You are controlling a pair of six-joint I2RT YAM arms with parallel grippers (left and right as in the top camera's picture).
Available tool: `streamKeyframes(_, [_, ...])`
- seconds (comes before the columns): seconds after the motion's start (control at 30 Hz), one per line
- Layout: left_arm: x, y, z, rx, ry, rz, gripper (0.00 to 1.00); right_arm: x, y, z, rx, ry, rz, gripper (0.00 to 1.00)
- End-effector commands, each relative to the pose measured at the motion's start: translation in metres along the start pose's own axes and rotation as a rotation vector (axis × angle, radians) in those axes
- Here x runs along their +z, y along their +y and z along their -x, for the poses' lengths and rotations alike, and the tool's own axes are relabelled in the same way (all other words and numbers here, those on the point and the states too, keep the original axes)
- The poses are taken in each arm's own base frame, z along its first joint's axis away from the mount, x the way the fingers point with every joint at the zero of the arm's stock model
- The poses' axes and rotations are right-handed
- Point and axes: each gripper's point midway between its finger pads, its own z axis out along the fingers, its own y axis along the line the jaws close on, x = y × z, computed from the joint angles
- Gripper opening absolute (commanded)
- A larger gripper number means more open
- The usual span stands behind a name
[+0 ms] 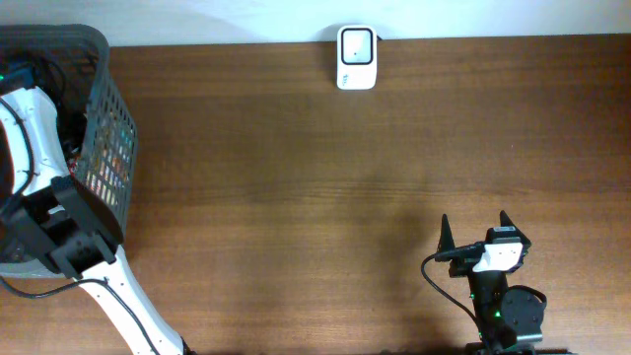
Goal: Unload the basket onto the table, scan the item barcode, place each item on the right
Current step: 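Reach down with the left gripper and grasp the red HACKS bag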
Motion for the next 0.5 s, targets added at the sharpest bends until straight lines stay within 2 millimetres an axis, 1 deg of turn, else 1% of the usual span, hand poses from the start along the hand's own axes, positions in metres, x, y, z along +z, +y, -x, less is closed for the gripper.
streamKeyframes(0.0, [0.050,0.001,-0.016,0.021,0.120,0.036,0.00,0.000,-0.002,-0.004,0.007,0.007,-0.009,0.98])
streamKeyframes(0.13, [0.046,0.001,-0.018,0.024,0.124,0.036,0.00,0.000,-0.002,-0.004,0.007,0.007,-0.009,0.99])
streamKeyframes(0.23, [0.028,0.003,-0.014,0.021,0.109,0.032,0.00,0.000,-0.002,-0.004,0.007,0.007,-0.009,0.98])
streamKeyframes(0.33, [-0.015,0.009,0.001,-0.004,0.028,0.014,0.00,0.000,-0.002,-0.004,0.007,0.007,-0.009,0.98])
streamKeyframes(0.4, [-0.056,0.013,0.013,-0.027,-0.062,-0.014,0.00,0.000,-0.002,-0.004,0.007,0.007,-0.009,0.98])
streamKeyframes(0.47, [-0.091,0.016,0.021,-0.042,-0.143,-0.047,0.00,0.000,-0.002,-0.004,0.007,0.007,-0.009,0.98])
